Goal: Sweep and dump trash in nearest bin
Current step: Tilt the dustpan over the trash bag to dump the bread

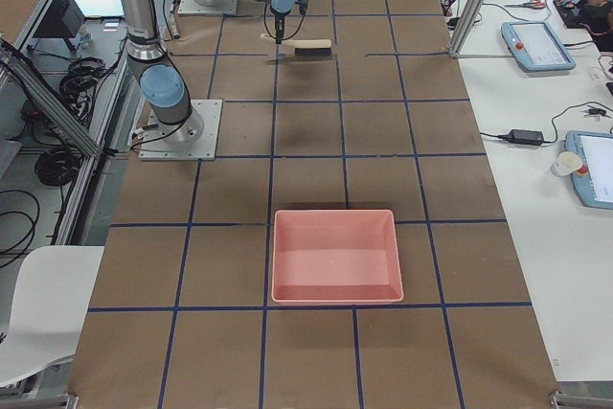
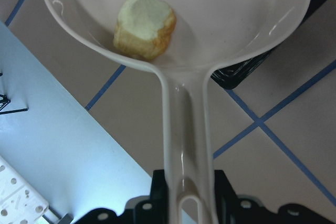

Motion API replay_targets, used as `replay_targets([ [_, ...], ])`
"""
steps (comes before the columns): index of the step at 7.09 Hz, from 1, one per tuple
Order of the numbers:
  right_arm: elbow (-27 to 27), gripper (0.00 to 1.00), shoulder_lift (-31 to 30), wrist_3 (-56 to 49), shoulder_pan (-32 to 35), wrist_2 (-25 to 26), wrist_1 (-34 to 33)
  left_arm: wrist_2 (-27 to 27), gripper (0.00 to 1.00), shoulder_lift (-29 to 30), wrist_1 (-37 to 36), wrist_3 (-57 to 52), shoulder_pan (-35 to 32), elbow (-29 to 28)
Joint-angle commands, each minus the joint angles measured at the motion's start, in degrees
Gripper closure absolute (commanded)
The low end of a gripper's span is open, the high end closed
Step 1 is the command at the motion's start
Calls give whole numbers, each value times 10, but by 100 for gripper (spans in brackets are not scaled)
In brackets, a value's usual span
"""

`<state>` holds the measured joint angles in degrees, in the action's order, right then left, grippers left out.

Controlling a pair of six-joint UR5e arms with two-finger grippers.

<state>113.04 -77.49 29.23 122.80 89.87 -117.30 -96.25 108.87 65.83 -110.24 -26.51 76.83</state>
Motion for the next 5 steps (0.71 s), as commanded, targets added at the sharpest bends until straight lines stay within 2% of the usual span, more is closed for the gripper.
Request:
replay_targets([
  [1, 0, 0, 8, 2, 1, -1, 1, -95, 99, -11, -9, -1, -55, 4],
  [2, 0, 0, 8, 1, 1, -1, 0, -142, 99, -12, -12, -2, -82, 5],
  [5, -4, 0, 10, -7, 0, -1, -1, -150, 99, -23, -18, -21, -101, -2],
])
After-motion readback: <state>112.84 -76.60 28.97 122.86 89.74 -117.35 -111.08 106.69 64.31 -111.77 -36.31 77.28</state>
